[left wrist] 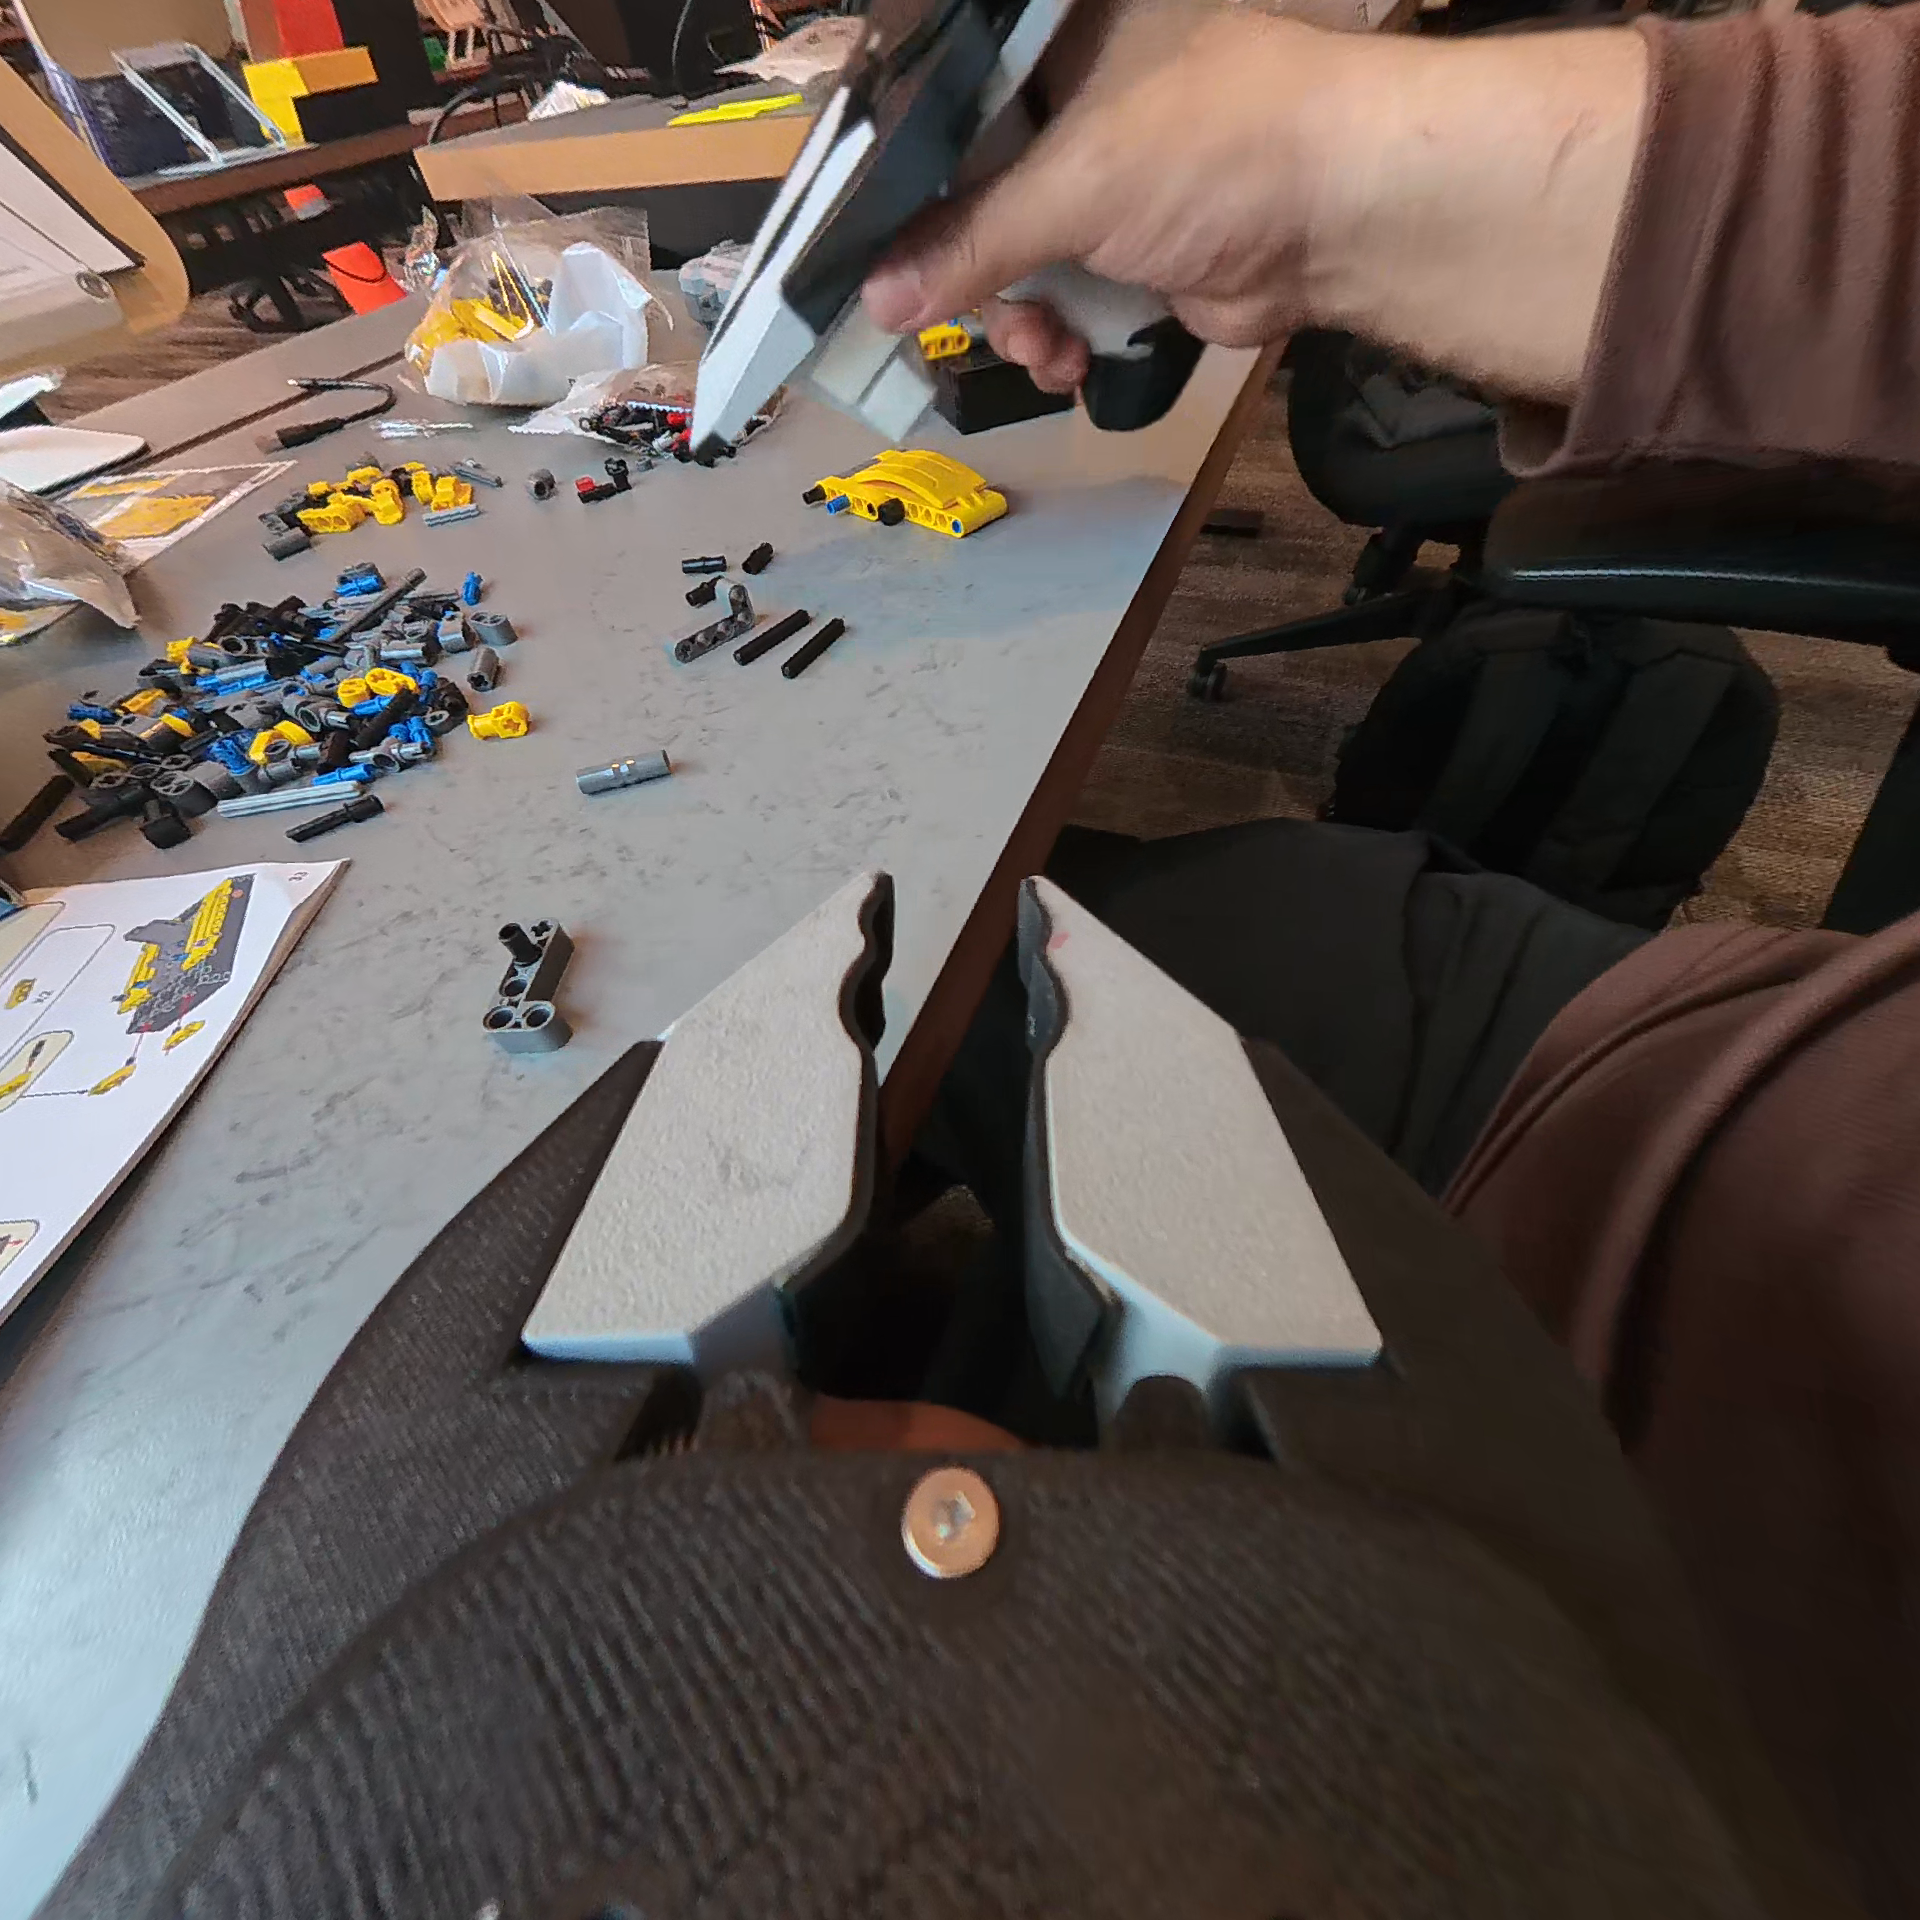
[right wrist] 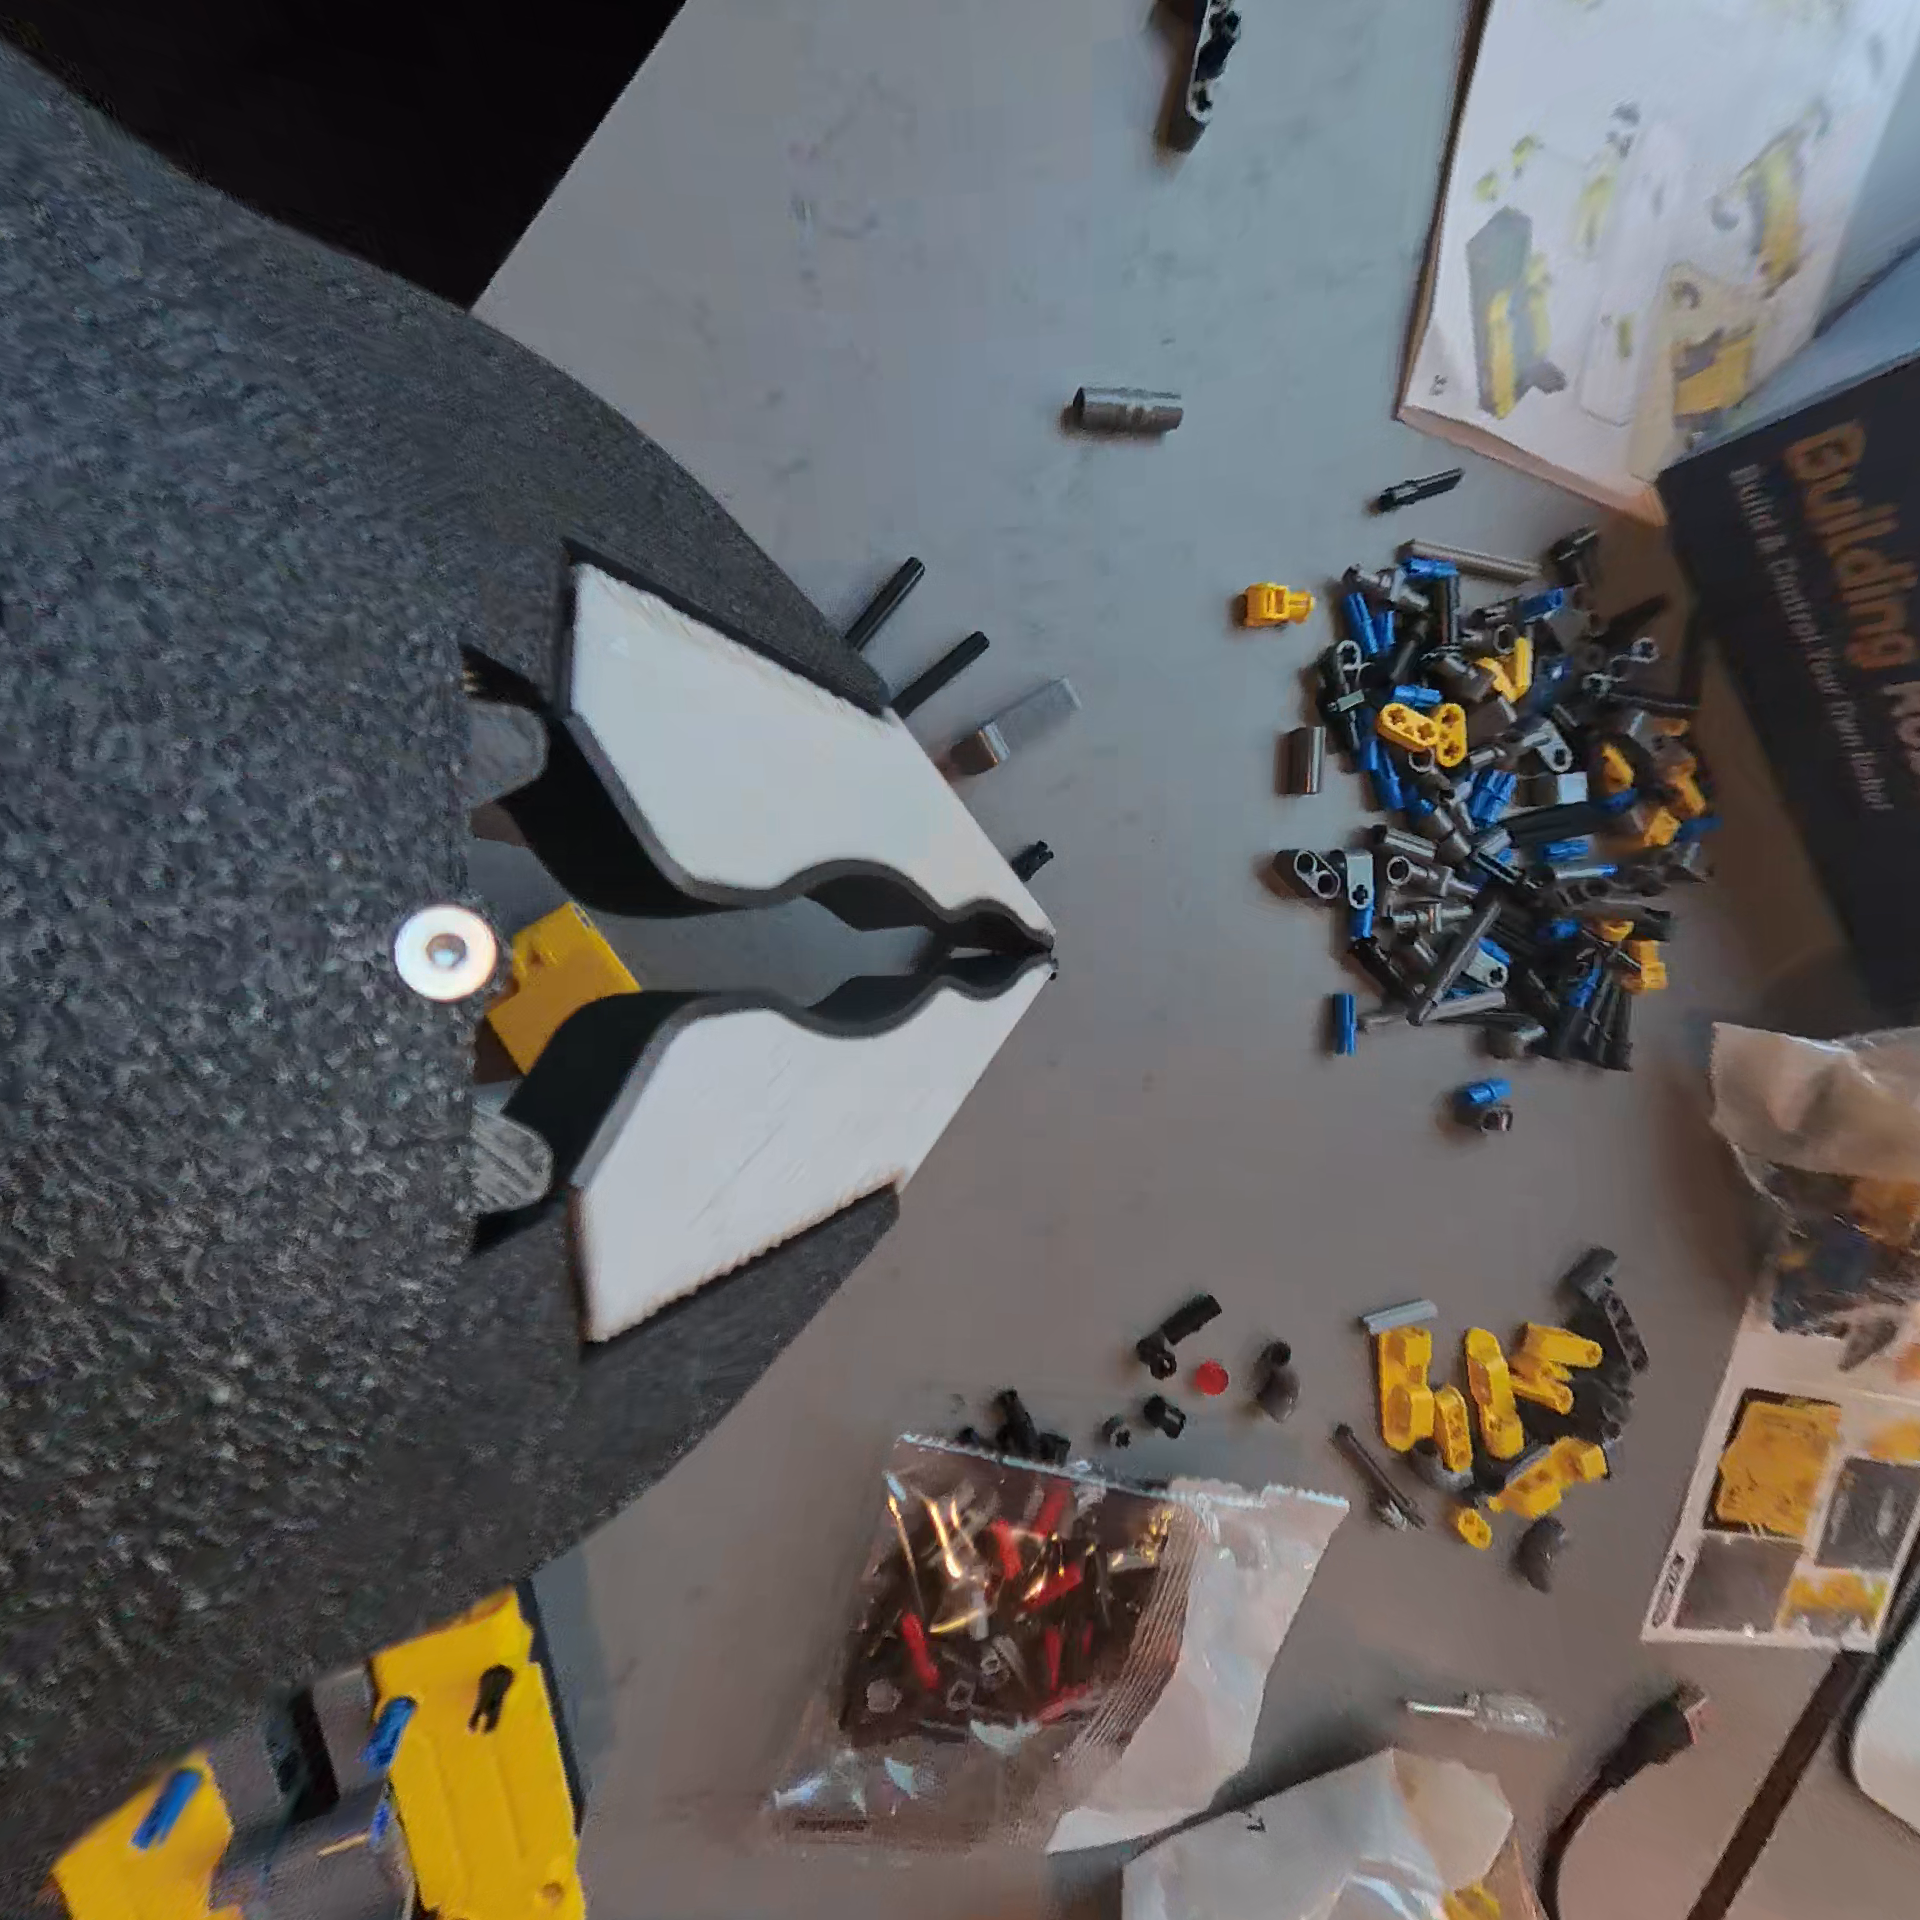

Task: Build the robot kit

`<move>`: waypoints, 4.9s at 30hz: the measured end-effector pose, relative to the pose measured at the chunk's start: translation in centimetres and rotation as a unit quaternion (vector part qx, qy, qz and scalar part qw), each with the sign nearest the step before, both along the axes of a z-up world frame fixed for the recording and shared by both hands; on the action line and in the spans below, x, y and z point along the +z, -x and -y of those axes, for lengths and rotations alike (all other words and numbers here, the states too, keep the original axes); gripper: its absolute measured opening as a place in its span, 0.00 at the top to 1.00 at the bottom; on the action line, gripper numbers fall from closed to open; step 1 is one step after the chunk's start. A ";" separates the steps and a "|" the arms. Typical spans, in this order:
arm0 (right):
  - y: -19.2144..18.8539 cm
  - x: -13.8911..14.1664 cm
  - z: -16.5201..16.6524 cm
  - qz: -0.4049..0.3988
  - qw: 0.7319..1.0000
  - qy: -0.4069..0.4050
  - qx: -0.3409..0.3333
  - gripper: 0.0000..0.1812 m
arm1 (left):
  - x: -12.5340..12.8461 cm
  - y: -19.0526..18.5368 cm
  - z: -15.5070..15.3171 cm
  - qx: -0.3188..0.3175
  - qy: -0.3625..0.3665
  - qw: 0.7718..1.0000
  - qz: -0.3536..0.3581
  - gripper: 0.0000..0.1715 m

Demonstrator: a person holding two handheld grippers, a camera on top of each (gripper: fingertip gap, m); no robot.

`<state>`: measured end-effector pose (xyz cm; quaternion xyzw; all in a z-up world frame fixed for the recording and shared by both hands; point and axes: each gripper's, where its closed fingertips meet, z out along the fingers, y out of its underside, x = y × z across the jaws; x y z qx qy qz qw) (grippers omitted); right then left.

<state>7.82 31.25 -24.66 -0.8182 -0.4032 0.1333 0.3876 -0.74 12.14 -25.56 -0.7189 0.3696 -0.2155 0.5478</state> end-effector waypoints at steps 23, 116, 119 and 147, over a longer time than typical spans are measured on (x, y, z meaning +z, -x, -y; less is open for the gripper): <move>1.4 -2.0 -0.3 0.083 0.994 0.068 0.031 0.98 | 0.8 0.2 0.9 -0.018 -0.011 1.000 -0.011 0.86; 12.8 3.2 18.5 -0.238 0.916 0.193 0.259 0.97 | 3.0 4.1 -0.9 0.033 -0.069 0.997 -0.026 0.99; 13.1 2.9 18.8 -0.233 0.915 0.197 0.264 0.97 | 3.0 3.7 -0.6 0.026 -0.074 0.997 -0.027 0.99; 14.0 1.1 12.7 -0.007 0.949 0.035 0.313 0.98 | 0.3 7.4 -5.7 0.066 0.125 0.987 -0.080 0.81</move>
